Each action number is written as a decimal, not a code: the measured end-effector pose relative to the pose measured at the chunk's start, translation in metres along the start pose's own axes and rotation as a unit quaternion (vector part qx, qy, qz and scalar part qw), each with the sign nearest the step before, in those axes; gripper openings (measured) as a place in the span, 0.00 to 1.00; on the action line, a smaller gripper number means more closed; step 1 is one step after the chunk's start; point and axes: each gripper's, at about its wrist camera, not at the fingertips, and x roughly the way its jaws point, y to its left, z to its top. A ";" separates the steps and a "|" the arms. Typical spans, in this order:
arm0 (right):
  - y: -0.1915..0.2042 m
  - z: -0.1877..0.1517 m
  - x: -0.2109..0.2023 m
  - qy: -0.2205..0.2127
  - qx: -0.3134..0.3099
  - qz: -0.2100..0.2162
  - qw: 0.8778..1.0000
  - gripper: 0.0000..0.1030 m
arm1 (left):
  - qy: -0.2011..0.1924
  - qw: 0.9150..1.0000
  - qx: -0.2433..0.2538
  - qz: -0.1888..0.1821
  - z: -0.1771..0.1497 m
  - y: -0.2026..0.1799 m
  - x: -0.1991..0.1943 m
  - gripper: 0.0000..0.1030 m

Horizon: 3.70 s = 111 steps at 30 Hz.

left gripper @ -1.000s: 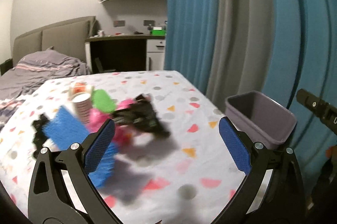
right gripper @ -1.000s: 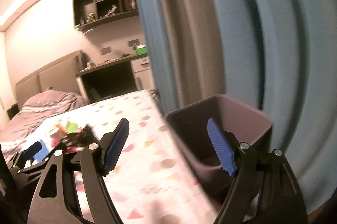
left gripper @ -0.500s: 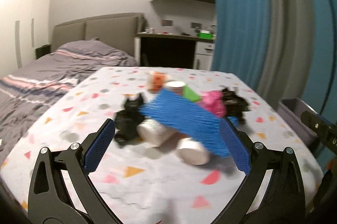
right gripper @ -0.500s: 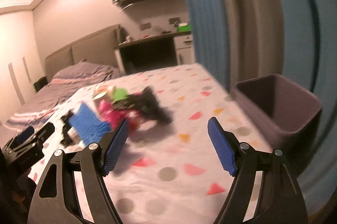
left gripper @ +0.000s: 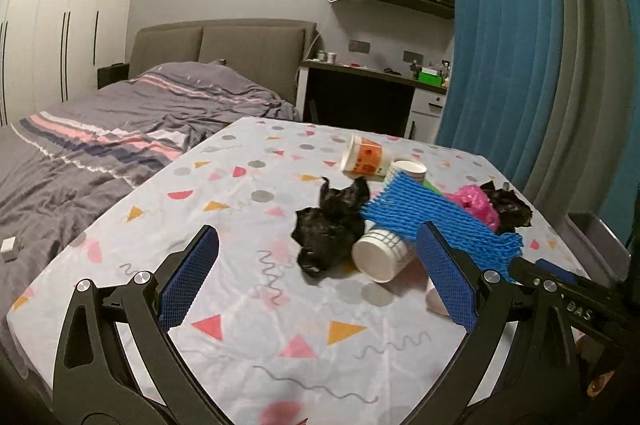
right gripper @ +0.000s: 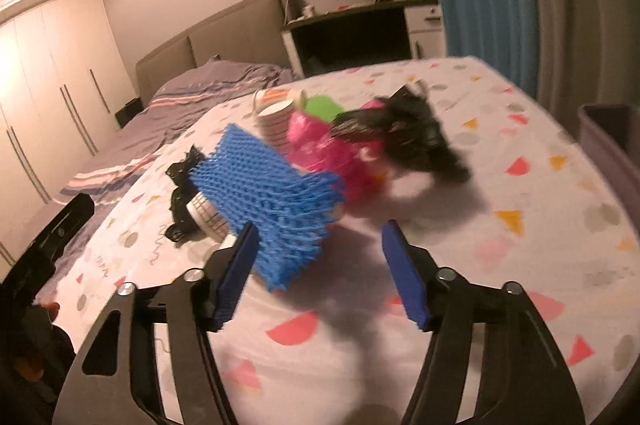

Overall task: Collect trash
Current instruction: 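Move both open grippers back over the trash pile, then grasp the blue foam net sleeve with the right gripper while the left gripper grasps the black plastic bag, then carry the blue net and black bag over the grey bin with both grippers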

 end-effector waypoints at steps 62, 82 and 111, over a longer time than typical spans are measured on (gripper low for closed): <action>-0.005 0.009 -0.114 -0.137 -0.077 -0.056 0.986 0.04 | 0.041 0.996 0.008 -0.075 0.031 -0.024 0.012 0.05; -0.069 -0.002 -0.171 -0.168 -0.027 -0.125 0.977 0.04 | 0.034 0.979 0.088 -0.182 0.021 -0.155 -0.027 0.05; -0.235 0.013 -0.200 -0.187 0.081 -0.286 0.936 0.04 | 0.072 0.905 0.181 -0.377 -0.016 -0.416 0.023 0.05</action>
